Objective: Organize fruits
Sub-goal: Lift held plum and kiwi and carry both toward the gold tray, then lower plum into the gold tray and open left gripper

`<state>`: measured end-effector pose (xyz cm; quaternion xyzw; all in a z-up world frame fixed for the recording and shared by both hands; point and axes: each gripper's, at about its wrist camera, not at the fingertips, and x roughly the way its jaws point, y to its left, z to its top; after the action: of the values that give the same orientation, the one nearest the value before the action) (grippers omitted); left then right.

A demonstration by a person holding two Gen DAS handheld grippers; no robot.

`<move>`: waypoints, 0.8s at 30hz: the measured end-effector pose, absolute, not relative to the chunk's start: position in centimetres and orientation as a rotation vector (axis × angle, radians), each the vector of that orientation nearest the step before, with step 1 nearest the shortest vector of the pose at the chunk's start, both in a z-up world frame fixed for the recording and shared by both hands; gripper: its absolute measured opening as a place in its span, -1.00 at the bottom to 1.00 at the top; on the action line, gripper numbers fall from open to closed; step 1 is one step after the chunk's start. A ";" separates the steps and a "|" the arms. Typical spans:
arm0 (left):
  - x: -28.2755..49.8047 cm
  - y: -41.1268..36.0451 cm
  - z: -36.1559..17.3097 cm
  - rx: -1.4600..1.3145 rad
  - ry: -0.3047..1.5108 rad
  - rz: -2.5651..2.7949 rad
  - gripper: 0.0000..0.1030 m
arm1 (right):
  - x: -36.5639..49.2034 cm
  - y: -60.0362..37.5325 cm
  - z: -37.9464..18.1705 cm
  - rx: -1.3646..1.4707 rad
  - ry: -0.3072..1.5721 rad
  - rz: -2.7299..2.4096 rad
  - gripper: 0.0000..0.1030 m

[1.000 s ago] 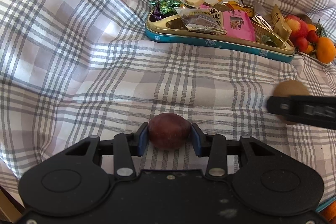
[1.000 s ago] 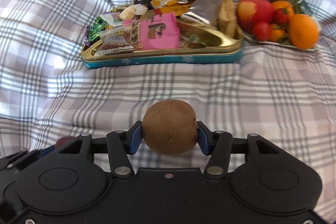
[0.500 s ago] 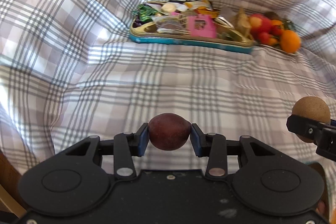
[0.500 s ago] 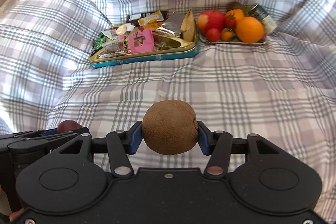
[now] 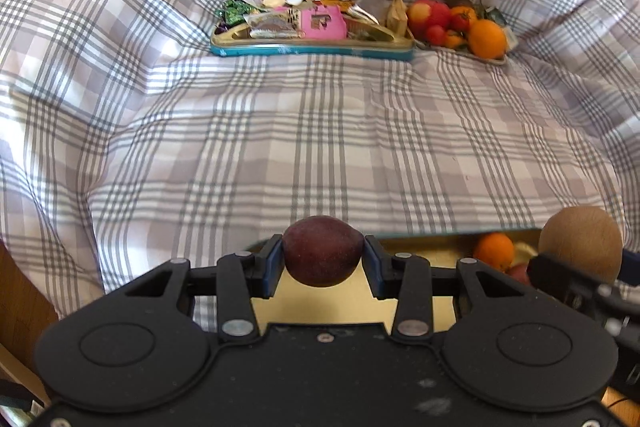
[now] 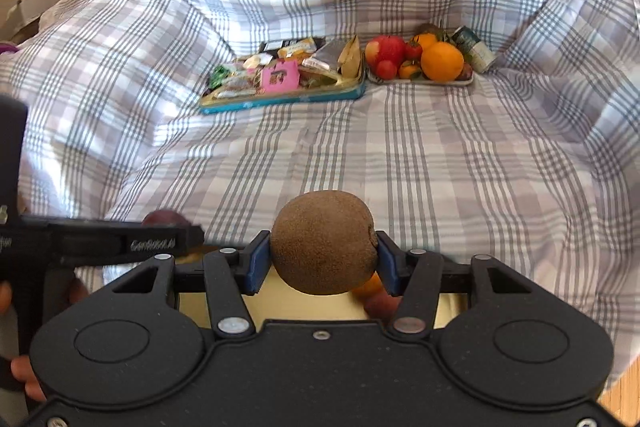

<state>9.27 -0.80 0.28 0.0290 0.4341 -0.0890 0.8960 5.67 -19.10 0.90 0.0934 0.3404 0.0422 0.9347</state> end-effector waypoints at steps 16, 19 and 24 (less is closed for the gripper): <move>10.4 -0.5 -3.0 0.093 1.007 -0.112 -0.19 | 5.8 -16.7 -1.5 0.082 0.784 0.111 0.15; 10.9 -0.3 -3.3 0.094 1.014 -0.106 -0.19 | 6.4 -16.3 -1.6 0.071 0.795 0.115 0.15; 11.7 0.0 -3.7 0.084 1.029 -0.102 -0.19 | 7.2 -15.7 -1.6 0.050 0.807 0.121 0.15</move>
<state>11.70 0.05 -3.71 0.0404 0.4918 -0.0485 0.8684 7.19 -15.66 -1.65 0.0242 0.3924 0.0588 0.9176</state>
